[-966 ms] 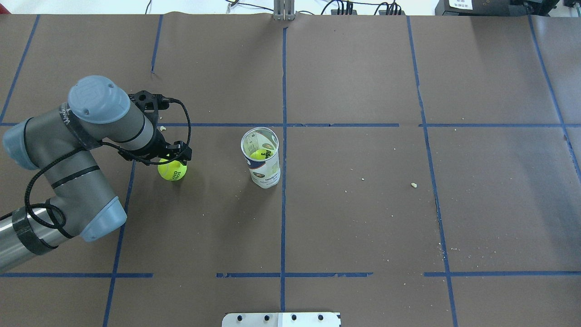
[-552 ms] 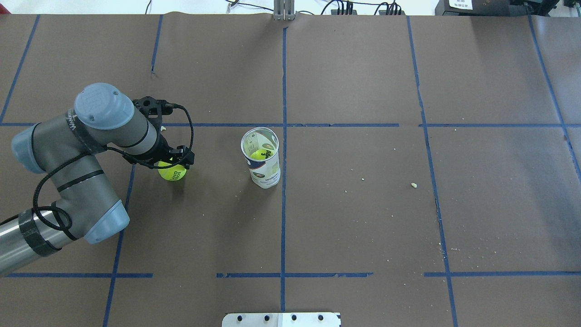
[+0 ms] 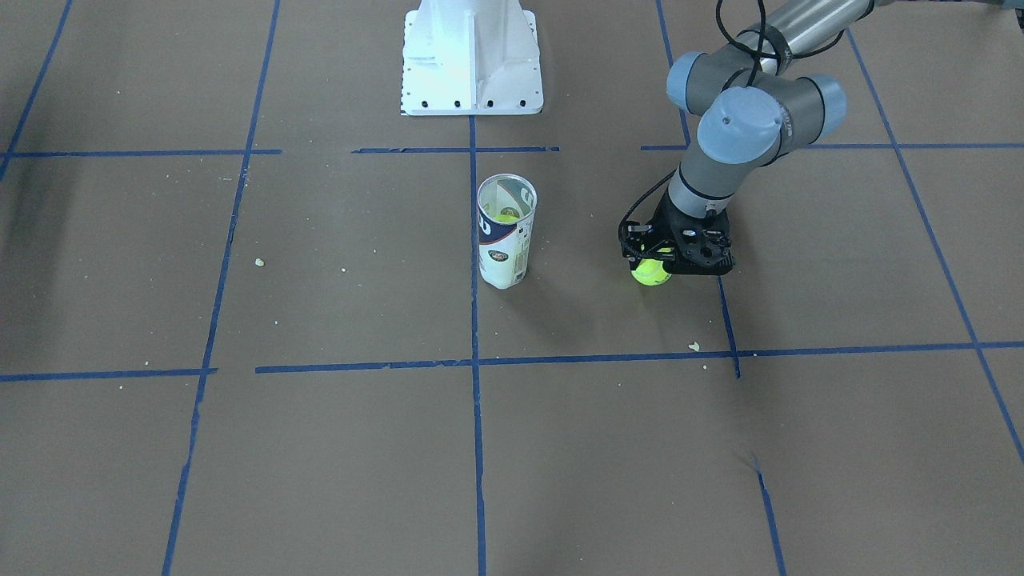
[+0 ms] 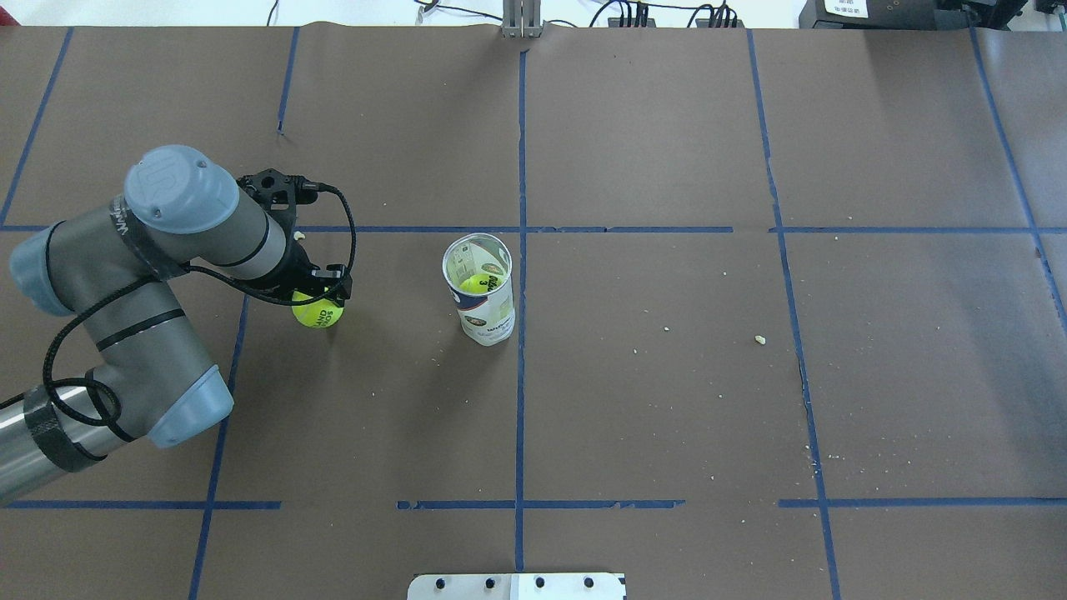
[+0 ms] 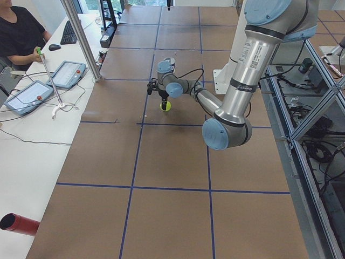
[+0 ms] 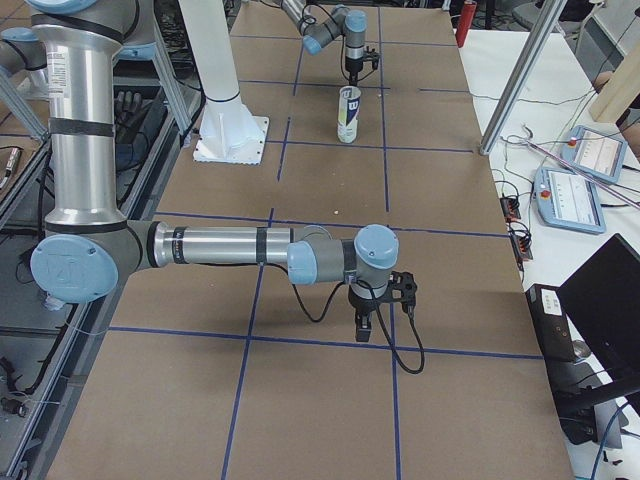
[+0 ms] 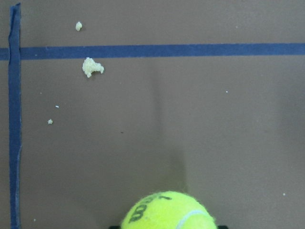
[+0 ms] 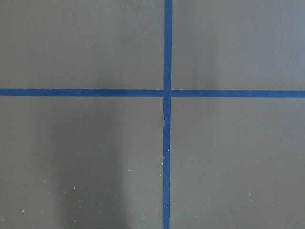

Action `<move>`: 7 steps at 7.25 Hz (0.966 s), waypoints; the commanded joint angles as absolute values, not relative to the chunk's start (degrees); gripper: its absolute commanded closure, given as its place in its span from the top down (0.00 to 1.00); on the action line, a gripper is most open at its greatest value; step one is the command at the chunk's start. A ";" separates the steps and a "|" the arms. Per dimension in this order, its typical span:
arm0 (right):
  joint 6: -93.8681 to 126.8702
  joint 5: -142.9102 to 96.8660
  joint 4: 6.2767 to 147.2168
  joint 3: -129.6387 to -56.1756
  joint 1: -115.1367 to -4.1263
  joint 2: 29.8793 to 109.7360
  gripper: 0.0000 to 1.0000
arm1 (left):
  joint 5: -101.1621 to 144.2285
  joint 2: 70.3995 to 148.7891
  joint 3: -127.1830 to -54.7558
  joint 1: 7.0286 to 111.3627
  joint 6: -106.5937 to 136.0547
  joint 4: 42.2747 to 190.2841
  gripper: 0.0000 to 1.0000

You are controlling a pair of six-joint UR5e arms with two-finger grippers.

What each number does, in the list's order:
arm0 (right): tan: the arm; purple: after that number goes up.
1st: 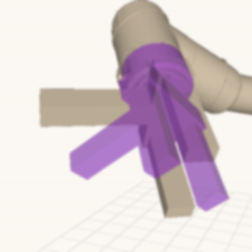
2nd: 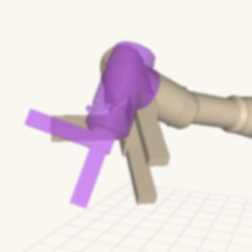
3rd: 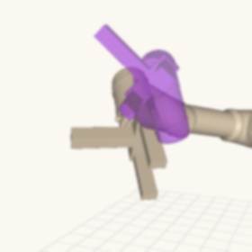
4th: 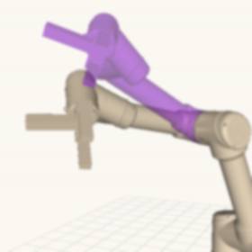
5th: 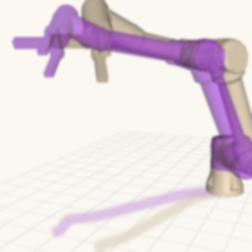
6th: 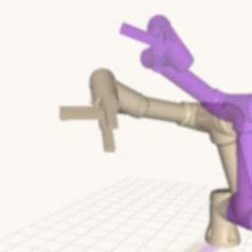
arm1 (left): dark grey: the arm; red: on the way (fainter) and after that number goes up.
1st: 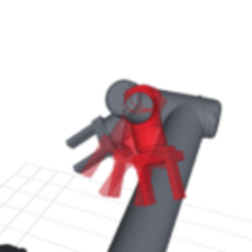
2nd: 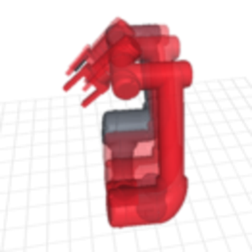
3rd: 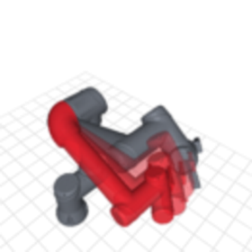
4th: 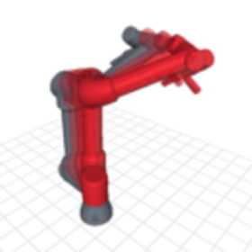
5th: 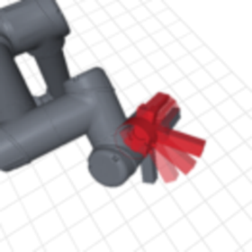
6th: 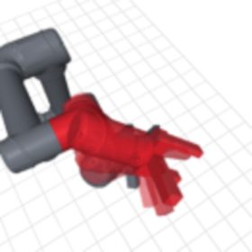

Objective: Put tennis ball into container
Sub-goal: 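Close the left gripper around the tennis ball, then lift the ball with the left gripper and carry it over the clear cup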

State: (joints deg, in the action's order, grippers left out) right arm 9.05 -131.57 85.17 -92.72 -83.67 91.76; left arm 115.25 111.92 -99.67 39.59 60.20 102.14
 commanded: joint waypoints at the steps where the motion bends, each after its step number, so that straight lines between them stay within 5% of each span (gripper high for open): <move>1: 9.05 -131.57 85.17 -92.72 -83.67 91.76 1.00 | 115.40 112.14 -112.52 43.39 56.28 84.33 0.00; 4: 9.05 -131.57 85.17 -92.72 -83.67 91.76 1.00 | 119.07 125.92 -123.20 54.74 48.18 54.56 0.00; 7: 9.05 -131.57 85.17 -92.72 -83.67 91.76 1.00 | 125.58 134.95 -118.86 54.15 54.88 52.73 0.00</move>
State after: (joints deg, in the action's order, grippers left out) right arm 9.05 -131.57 85.17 -92.73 -83.67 91.76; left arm 123.19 130.30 -121.71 54.62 50.42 53.22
